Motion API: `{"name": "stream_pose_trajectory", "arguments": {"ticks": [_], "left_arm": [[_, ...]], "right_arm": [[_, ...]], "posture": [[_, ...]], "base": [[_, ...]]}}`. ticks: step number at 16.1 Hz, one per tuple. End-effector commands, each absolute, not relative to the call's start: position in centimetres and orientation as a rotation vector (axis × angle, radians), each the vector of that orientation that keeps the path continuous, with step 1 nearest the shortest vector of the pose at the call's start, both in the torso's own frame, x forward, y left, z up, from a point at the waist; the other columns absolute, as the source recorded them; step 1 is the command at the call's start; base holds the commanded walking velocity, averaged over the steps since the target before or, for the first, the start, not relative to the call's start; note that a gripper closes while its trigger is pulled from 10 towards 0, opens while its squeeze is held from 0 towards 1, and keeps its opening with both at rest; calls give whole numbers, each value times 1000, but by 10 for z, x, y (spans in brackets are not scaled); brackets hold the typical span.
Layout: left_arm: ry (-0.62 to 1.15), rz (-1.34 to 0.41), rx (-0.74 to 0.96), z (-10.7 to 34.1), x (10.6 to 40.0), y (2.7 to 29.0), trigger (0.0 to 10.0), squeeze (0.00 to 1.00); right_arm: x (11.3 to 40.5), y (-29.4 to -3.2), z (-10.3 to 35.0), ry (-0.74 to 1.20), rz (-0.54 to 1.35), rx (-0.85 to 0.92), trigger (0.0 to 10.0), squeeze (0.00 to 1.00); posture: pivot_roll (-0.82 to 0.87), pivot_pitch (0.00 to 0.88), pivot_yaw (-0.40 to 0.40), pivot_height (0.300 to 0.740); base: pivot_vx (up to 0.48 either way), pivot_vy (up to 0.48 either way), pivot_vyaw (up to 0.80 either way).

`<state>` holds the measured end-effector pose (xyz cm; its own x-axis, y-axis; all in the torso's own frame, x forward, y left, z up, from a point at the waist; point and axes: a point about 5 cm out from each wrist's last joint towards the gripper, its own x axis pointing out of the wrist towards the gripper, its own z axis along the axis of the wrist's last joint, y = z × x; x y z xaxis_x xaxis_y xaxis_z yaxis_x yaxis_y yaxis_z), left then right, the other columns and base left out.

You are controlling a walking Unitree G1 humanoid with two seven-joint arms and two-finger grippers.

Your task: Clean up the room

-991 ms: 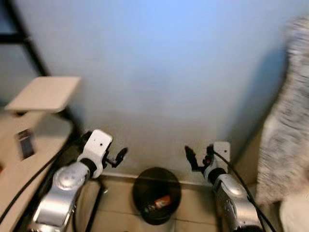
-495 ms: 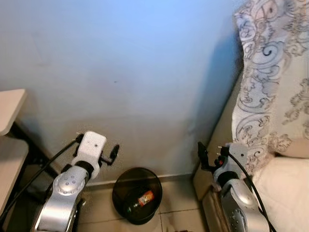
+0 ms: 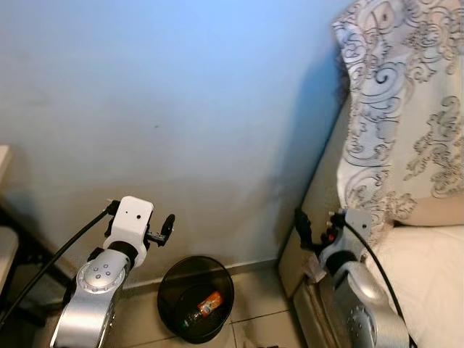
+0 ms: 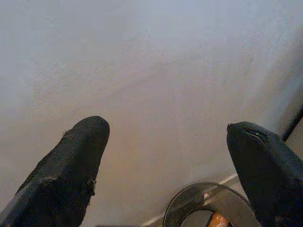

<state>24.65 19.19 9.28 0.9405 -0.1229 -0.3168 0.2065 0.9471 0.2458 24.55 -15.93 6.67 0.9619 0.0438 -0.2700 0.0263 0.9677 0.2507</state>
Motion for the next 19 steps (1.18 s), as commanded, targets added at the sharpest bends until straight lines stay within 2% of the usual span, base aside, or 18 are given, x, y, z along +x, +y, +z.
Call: {"name": "stream_pose_trajectory", "arguments": {"ticks": [1, 3, 7, 16, 19], "left_arm": [[291, -186, 287, 97, 249, 189, 10000, 0], [292, -187, 290, 97, 250, 190, 10000, 0], [287, -188, 283, 101, 253, 191, 10000, 0], [300, -177, 270, 100, 253, 193, 10000, 0], [309, -173, 273, 98, 253, 194, 10000, 0]], "right_arm": [[247, -168, 69, 264, -32, 240, 10000, 1000], [252, -173, 73, 239, -40, 133, 10000, 1000], [253, -159, 72, 242, -21, 235, 10000, 1000], [255, -161, 72, 242, -54, 195, 10000, 1000], [256, -159, 73, 225, -50, 132, 10000, 1000]], "posture": [[-10, 0, 0, 740], [-11, 0, 4, 740], [3, 0, 1, 740], [-2, 0, 0, 740], [-2, 0, 0, 740]], "base": [[0, 0, -800], [0, 0, -794], [0, 0, -794], [0, 0, -778], [0, 0, -765]]}}
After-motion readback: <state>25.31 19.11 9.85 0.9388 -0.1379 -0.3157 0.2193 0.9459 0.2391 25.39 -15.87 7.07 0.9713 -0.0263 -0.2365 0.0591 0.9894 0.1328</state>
